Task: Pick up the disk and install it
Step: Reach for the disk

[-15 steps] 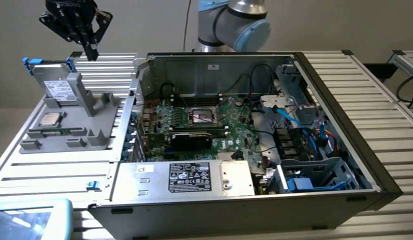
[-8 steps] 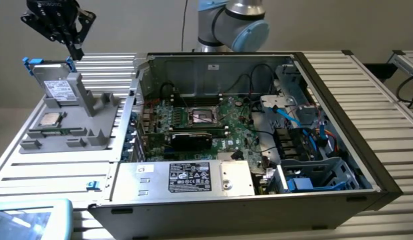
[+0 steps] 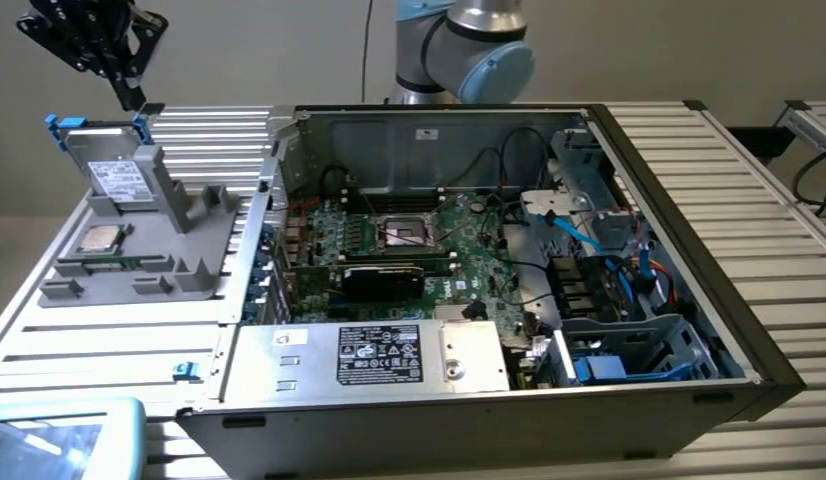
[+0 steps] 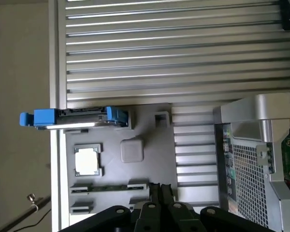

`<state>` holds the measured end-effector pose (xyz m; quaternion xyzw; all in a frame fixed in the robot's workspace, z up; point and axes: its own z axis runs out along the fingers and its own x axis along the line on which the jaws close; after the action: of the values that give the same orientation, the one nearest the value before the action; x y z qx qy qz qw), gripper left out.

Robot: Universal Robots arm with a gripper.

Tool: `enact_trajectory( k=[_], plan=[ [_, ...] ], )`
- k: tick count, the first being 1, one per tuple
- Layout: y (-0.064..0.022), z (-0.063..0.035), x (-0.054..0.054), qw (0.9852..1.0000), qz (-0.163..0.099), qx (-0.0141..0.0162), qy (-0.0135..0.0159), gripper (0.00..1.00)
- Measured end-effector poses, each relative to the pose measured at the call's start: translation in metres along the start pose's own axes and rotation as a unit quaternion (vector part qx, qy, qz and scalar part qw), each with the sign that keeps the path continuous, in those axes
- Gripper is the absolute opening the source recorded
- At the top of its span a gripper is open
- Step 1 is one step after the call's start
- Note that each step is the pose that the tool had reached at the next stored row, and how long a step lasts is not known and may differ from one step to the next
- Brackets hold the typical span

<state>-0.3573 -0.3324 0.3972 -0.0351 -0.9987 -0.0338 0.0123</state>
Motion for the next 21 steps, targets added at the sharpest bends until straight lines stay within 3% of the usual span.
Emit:
enact_trajectory(
  k=[12, 21],
  plan=[
    [0.0247, 0.0026, 0.037, 1.0000, 0.000, 0.0001, 0.0001, 0.11],
    [0.0376, 0.0043, 0.056, 1.0000, -0.003, 0.0001, 0.0003, 0.11]
  ],
)
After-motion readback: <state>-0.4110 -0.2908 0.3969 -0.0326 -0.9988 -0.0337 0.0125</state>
